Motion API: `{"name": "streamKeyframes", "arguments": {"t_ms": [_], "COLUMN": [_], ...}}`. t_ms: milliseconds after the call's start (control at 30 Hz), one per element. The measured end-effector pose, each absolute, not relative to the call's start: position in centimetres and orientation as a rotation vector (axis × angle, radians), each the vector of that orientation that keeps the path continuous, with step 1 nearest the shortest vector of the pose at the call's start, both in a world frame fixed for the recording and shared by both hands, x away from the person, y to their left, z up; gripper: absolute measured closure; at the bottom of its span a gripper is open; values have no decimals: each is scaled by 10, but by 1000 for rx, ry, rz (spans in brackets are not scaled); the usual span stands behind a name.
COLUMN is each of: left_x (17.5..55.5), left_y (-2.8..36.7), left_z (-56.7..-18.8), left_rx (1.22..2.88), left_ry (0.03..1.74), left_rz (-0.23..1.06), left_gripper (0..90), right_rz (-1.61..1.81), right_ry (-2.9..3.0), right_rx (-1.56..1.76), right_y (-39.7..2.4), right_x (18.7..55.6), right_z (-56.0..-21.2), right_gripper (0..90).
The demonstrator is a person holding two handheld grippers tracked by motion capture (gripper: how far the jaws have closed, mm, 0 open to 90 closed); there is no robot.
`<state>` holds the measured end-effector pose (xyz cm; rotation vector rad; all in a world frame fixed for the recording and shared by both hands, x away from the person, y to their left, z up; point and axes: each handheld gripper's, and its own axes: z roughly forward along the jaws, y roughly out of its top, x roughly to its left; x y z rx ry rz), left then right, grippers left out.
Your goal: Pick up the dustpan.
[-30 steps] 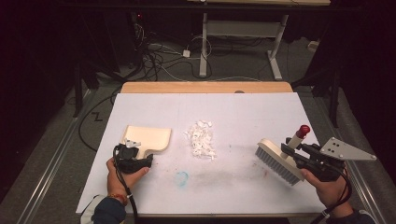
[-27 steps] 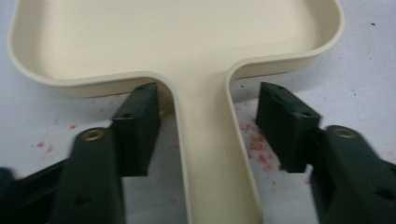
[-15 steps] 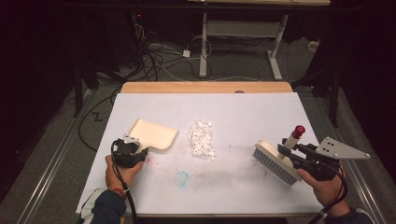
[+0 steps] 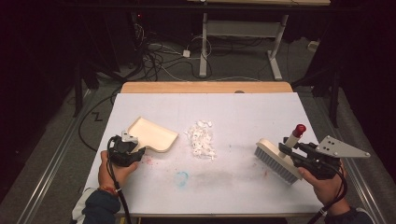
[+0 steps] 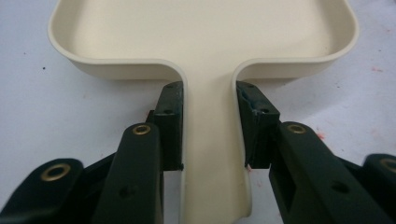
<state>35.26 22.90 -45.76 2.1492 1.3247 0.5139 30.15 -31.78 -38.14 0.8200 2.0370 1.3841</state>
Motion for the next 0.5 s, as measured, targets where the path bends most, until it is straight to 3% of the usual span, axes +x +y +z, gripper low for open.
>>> {"name": "streamKeyframes", "arguments": {"t_ms": [500], "left_x": [322], "left_y": [228], "left_z": [-445], "left_rx": [2184], "left_ry": [1233], "left_rz": [481], "left_gripper": [637], "right_rz": [1377], "right_ry": [2014], "right_rx": [852], "right_y": [-323], "right_x": [307], "right_z": [-384], "right_gripper": [704]}}
